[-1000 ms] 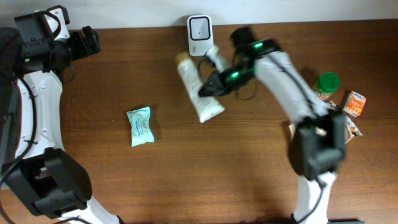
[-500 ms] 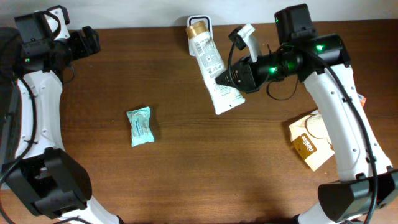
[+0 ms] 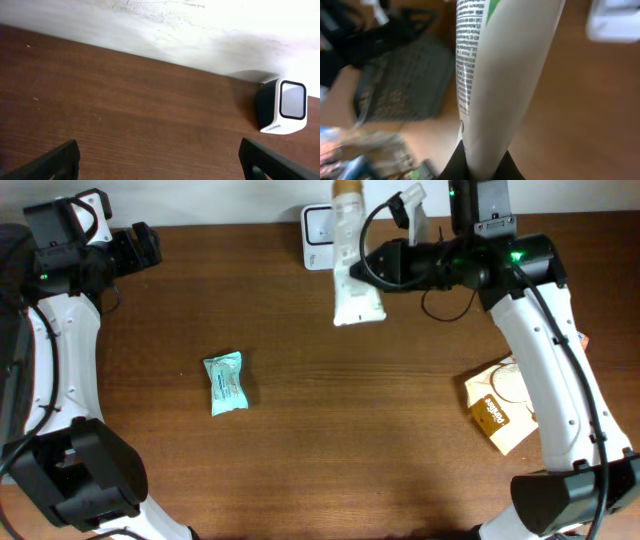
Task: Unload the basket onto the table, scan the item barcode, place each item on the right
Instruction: 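Hold the white tube under the barcode scanner with right gripper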
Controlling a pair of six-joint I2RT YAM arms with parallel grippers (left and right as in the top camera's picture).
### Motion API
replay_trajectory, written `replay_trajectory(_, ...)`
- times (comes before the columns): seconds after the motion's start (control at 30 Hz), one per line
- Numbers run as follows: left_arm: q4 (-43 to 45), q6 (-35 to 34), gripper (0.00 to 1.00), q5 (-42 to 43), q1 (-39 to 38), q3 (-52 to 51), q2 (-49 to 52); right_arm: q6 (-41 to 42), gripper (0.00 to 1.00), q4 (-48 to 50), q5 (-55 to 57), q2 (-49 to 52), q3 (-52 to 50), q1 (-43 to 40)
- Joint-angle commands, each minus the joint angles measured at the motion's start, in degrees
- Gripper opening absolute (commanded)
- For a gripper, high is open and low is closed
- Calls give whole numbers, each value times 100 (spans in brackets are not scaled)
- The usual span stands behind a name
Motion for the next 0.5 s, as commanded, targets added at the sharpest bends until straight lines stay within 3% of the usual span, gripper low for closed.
replay_trajectory(0.0, 11, 111, 99, 4, -11, 57, 37, -938, 4, 531, 2046, 92, 643, 166)
replay_trajectory(0.13, 13, 111, 99, 7, -11, 57, 37, -1705, 4, 1335, 4846, 481, 643, 774)
replay_trajectory(0.2, 13, 111, 99, 4, -11, 57, 37, -2343, 4, 1794, 5720, 822, 643, 1051)
replay_trajectory(0.47, 13, 111, 99, 4, -11, 57, 39, -4199, 4, 3309, 6981, 2264, 643, 1331)
